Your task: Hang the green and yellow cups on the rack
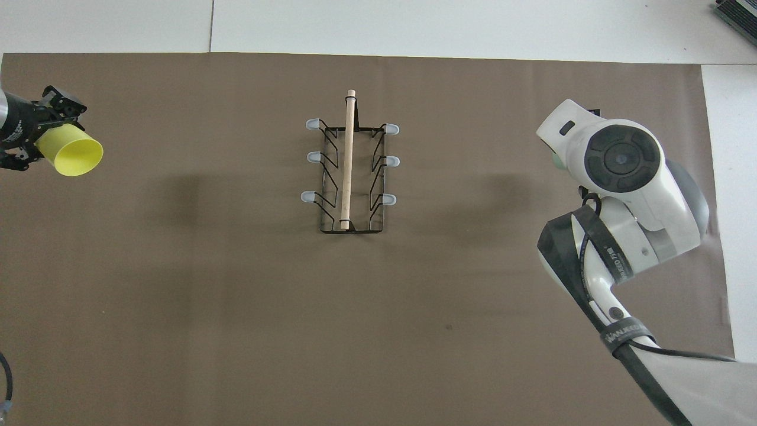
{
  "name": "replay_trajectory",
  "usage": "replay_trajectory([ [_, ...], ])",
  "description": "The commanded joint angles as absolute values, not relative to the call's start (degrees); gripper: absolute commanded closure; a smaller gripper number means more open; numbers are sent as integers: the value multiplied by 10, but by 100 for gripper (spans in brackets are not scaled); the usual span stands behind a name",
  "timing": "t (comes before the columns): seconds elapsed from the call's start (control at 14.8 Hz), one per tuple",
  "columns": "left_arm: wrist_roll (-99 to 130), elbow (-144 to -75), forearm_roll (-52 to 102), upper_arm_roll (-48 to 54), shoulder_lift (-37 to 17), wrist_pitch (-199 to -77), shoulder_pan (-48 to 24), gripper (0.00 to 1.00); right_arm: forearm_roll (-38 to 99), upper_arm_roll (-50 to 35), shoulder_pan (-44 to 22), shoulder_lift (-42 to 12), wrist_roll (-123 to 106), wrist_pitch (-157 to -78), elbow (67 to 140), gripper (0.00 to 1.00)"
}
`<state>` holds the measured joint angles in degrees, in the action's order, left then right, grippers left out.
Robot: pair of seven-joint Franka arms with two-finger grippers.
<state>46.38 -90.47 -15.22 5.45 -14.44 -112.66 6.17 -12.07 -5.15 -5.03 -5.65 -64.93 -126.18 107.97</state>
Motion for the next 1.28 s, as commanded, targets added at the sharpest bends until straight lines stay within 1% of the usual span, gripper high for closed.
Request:
replay_trajectory([
  [0.0, 538, -922, -244, 48, -129, -1118, 28, 100, -21, -54, -47, -45, -661, -1259, 1078, 100],
  [0.27, 696, -926, -327, 48, -126, -1099, -17, 100, 173, -53, -45, -31, -662, -1252, 1076, 100],
  [0.54, 749, -942, -392, 48, -111, -1063, -49, 100, 316, -52, -33, -14, -696, -1237, 1079, 100],
  [0.88, 778, -950, -447, 48, -105, -1030, -64, 100, 504, -52, -18, -4, -796, -1216, 1089, 100],
  [1.22, 779, -952, -497, 48, -102, -998, -63, 100, 653, -52, -12, 21, -861, -1218, 1128, 100],
])
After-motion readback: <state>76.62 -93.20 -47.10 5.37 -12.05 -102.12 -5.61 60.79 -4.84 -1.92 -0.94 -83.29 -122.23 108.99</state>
